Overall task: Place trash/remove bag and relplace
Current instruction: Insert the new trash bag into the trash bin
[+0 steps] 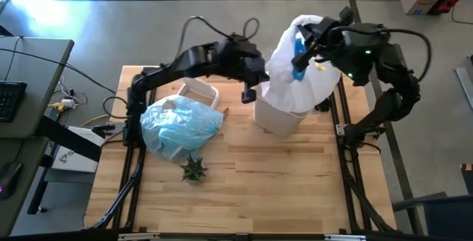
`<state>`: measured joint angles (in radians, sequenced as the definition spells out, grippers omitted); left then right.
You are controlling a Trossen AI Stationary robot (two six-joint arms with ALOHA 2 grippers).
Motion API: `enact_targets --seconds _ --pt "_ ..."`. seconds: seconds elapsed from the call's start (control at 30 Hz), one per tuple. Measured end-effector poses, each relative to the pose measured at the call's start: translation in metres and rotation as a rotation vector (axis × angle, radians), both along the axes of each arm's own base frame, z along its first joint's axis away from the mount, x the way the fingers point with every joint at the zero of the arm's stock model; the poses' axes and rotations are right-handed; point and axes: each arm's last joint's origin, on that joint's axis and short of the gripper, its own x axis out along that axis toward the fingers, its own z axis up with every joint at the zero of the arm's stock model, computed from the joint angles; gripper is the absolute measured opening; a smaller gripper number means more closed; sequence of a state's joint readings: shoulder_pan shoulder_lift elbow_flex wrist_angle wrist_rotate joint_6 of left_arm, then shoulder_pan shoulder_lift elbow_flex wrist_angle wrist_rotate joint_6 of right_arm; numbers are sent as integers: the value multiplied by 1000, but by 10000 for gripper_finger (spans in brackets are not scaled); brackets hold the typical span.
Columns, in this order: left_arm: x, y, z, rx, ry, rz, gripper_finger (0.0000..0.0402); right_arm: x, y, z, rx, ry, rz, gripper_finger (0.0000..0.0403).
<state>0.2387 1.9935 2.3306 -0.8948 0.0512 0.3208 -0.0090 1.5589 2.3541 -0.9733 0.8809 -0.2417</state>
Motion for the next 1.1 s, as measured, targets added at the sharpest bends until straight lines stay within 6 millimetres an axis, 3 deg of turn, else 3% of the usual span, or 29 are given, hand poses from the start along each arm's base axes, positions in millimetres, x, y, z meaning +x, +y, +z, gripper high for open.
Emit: enact_targets --seconds 0.17,0.3,0.37,0.47,0.77,0.97,1.1 --pt "-18 -9 17 24 -7 13 7 12 -5 -11 30 50 -24 0" --pt "-27 -27 27 -78 -38 -169 7 18 -7 -15 61 39 -19 0" --pt "-27 -39 28 -123 -45 -266 7 19 -7 -15 71 29 -18 0" --pt "-20 -48 20 -95 2 -230 8 19 -7 -16 81 30 -11 0" --pt "9 -42 0 -64 -23 -177 21 19 -7 -26 166 34 -26 0" --pt "27 -10 -38 -33 112 -44 21 27 -1 -41 202 89 -21 0" --pt "28 -2 -55 -6 226 32 21 31 2 -48 216 113 -17 0"
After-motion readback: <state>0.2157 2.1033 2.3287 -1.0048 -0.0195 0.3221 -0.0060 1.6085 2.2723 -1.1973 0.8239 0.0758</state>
